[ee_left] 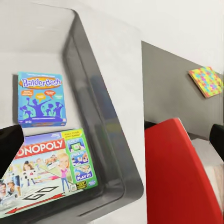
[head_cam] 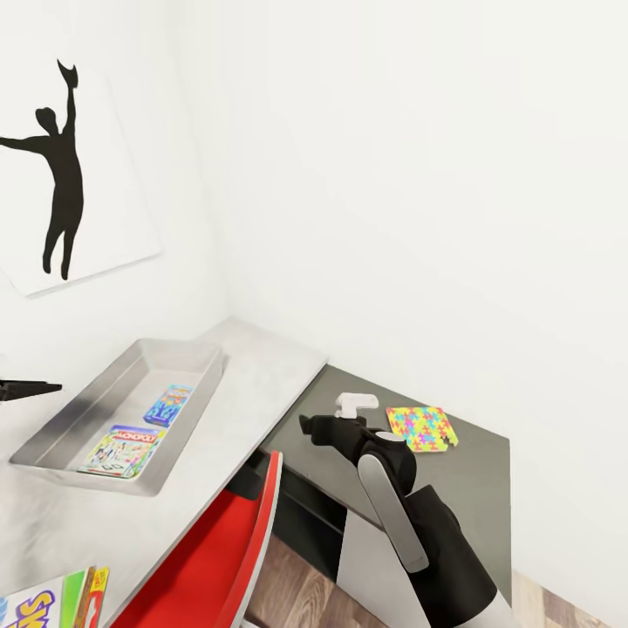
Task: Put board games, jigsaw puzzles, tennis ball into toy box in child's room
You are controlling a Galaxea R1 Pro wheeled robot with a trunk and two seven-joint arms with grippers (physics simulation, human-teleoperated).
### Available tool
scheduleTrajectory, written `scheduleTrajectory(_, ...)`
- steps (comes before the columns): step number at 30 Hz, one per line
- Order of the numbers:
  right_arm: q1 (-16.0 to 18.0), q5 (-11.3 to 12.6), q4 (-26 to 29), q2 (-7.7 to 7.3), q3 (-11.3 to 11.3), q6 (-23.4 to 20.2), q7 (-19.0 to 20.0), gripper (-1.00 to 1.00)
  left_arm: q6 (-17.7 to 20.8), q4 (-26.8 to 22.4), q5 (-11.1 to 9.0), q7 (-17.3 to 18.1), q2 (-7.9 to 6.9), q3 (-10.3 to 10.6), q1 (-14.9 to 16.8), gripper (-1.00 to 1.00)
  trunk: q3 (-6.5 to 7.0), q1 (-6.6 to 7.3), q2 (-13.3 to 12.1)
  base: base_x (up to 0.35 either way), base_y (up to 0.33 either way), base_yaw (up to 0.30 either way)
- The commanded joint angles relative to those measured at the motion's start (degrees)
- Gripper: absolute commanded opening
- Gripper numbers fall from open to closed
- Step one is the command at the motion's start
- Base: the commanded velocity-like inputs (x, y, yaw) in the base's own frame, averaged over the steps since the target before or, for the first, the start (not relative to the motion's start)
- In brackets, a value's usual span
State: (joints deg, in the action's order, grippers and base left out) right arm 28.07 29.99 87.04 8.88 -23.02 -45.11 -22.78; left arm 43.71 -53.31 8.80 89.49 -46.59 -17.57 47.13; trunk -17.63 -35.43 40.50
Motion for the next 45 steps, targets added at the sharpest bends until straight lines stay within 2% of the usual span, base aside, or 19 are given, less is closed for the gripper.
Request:
scheduleTrajectory(1, 0.06, 0.60, 0.06, 0.00, -0.04, -0.12, -0.60, 1.00, 0.69, 0.07, 0.39, 0.51, 0.06, -0.65, 0.05, 1.00, 0.01, -0.02, 0.07, 0.000, 0.000, 0.000)
scheduleTrajectory(3, 0.06, 0.60, 0.06, 0.00, -0.02, -0.12, -0.60, 1.00, 1.04, 1.18, -1.23, 0.51, 0.20, -2.33, 0.01, 1.00, 0.20, -0.02, 0.07, 0.000, 0.000, 0.000)
scheduleTrajectory(6, 0.06, 0.60, 0.06, 0.00, -0.02, -0.14, -0.60, 1.00, 1.22, 4.18, -4.33, 0.51, 0.35, -3.05, -0.01, 1.00, 0.48, -0.02, 0.07, 0.000, 0.000, 0.000)
scheduleTrajectory(11, 0.06, 0.60, 0.06, 0.00, -0.02, -0.14, -0.60, 1.00, 0.94, 11.11, -13.42, 0.51, 0.45, -3.45, -0.33, 1.00, 0.95, -0.02, 0.07, 0.000, 0.000, 0.000)
scheduleTrajectory(14, 0.06, 0.60, 0.06, 0.00, -0.02, -0.13, -0.60, 1.00, 0.70, 13.54, -16.58, 0.51, 0.53, -3.49, -0.73, 1.00, 1.23, -0.02, 0.07, 0.000, 0.000, 0.000)
scheduleTrajectory(16, 0.06, 0.60, 0.14, -0.01, -0.01, -0.13, -0.60, 1.00, 0.58, 15.91, -17.76, 0.51, 0.65, -3.51, -1.16, 1.00, 1.42, -0.02, 0.07, -0.008, 0.000, 0.000)
scheduleTrajectory(21, 0.06, 0.60, 0.16, 0.00, -0.05, -0.13, -0.66, 1.00, -1.09, 23.55, -18.76, 0.51, 1.70, -3.54, -1.85, 1.00, 1.89, -0.02, 0.07, -0.005, 0.000, 0.000)
scheduleTrajectory(24, 0.04, 0.60, 0.22, 0.00, -0.08, -0.09, -0.70, 1.00, -1.92, 25.17, -18.95, 0.51, 2.00, -3.59, -2.00, 1.00, 2.17, -0.02, 0.07, -0.001, 0.000, 0.000)
scheduleTrajectory(31, 0.03, 0.63, 0.45, 0.02, -0.14, -0.08, -0.68, 1.00, -2.63, 26.26, -19.06, 0.51, 2.98, -3.58, -2.11, 1.00, 2.83, -0.02, 0.07, 0.000, 0.000, 0.000)
scheduleTrajectory(35, 0.04, 0.71, 0.21, -0.03, -0.03, 0.08, -0.63, 1.00, -2.79, 26.63, -19.04, 0.51, 4.89, -3.60, -2.12, 1.00, 3.20, -0.02, 0.07, 0.000, 0.000, 0.000)
scheduleTrajectory(38, 0.02, 0.73, 0.24, -0.05, 0.10, 0.64, -0.61, 1.00, -2.83, 26.69, -19.06, 0.51, 5.75, -3.62, -2.13, 1.00, 3.39, -0.02, 0.07, 0.000, 0.000, 0.000)
scheduleTrajectory(45, -0.01, 0.67, 0.01, 0.02, -0.01, 1.91, -0.95, 1.00, -2.91, 26.46, -19.08, 0.51, 6.36, -3.67, -2.13, 1.00, 3.48, -0.02, 0.07, 0.000, 0.000, 0.000)
